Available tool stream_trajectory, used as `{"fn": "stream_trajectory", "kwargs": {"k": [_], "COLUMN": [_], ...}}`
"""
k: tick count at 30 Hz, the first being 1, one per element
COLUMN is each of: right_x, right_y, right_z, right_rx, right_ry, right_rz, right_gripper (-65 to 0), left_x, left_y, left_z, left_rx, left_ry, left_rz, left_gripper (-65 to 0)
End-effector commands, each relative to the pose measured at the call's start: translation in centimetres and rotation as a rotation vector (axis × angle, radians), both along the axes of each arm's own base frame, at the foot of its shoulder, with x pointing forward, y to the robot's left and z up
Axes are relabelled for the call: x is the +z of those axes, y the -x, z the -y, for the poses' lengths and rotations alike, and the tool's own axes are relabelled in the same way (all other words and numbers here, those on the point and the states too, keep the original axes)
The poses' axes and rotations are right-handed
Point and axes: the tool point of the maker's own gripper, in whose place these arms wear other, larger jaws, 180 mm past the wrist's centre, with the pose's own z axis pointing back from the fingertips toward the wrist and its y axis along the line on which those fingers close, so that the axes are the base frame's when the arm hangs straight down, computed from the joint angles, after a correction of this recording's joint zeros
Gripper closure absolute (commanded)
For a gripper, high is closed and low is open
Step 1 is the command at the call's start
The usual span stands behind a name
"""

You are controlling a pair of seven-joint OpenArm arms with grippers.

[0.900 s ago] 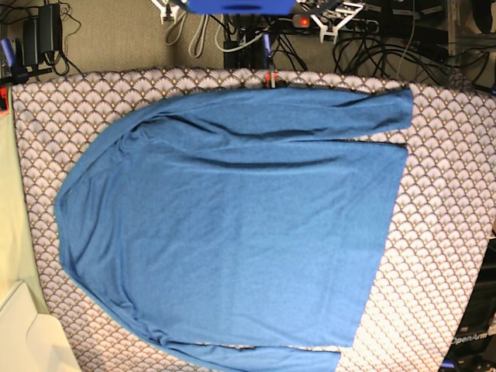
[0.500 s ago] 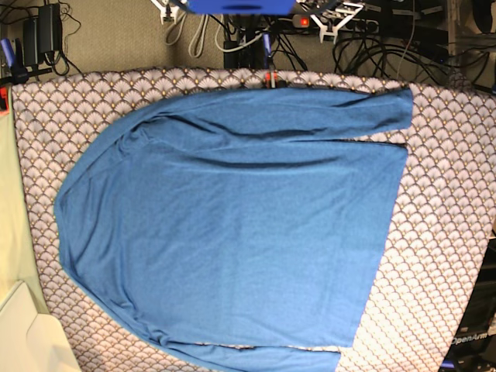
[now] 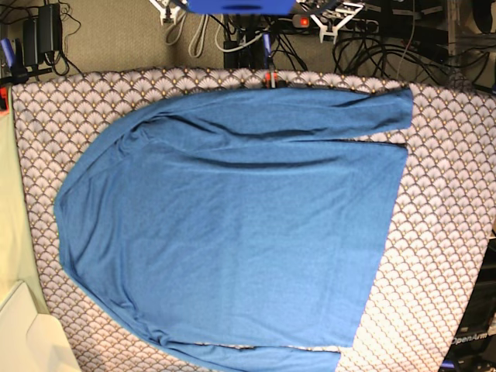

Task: Fold the T-shirt properly

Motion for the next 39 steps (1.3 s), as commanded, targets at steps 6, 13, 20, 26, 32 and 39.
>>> {"fn": "stream_trajectory", "kwargs": {"k": [6,13,20,26,32,39], "right_x": [0.3,1.1,4.2,10.3,17.8,26.8], "right_y": [1.3,3.2,4.3,1.8,-2.7,-7.9], "right_z": [0.2,0.3,1.0,2.3,3.3,3.2], "right_rx": [0.0,0.003,0.014,0.041,0.09,0.139], "right_ry": [-0.003,0.002,0.018,0.043,0.063,0.067], "right_rz": [0.011,0.046,0.172,0.373,0.583,0.809], "right_gripper": [0.0,0.0,0.0,0.0,0.0,0.0], "left_x": [0.2,1.4,3.7,8.6,15.9,24.1], "left_y": [0.8,2.1,3.1,1.8,-1.9,-5.6], "left_z": [0.3,-0.1,-1.5,-1.0,0.5,1.2], "left_rx": [-0.01,-0.015,-0.04,-0.071,-0.095,-0.114], "left_ry": [0.007,0.008,-0.004,0.015,0.053,0.07], "left_rz": [0.043,0.118,0.199,0.36,0.569,0.769], "left_gripper": [-0.3,-0.3,-0.3,-0.3,-0.3,-0.4]}}
